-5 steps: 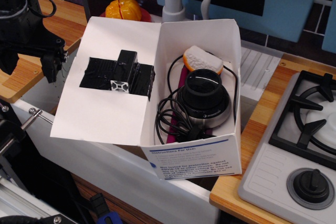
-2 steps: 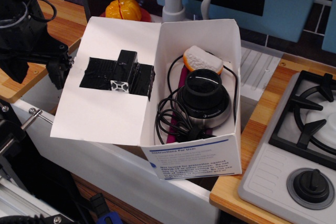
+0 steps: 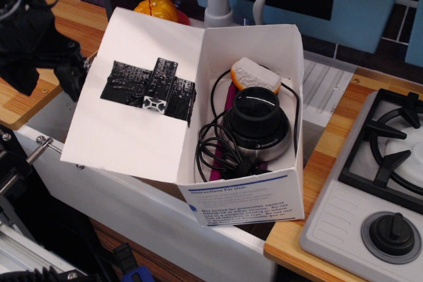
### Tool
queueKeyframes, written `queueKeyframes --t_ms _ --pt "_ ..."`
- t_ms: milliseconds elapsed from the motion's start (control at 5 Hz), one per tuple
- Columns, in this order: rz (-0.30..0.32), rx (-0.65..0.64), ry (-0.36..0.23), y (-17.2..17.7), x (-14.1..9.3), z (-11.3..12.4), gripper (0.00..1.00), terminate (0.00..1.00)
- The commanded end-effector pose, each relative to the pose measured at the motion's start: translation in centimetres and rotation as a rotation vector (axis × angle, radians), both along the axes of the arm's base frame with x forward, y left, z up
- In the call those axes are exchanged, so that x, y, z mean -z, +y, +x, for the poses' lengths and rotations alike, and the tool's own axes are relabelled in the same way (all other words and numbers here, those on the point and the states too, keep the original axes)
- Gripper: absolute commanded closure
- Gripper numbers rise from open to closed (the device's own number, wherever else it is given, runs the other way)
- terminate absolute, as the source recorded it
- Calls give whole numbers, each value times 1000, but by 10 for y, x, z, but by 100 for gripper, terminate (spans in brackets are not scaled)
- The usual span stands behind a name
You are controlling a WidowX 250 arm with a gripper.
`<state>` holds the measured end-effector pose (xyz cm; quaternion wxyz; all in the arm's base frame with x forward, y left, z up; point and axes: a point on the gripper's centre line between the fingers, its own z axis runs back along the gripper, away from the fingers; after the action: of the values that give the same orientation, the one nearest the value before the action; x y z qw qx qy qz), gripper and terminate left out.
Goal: Close white1fbox flap
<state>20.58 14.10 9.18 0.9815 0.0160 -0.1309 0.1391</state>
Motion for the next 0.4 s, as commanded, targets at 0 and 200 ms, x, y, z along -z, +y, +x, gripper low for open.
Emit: queueKeyframes --t_ms 0,200 --pt "98 42 -4 -13 -50 21 0 0" --pt "134 46 25 -25 -67 28 0 0"
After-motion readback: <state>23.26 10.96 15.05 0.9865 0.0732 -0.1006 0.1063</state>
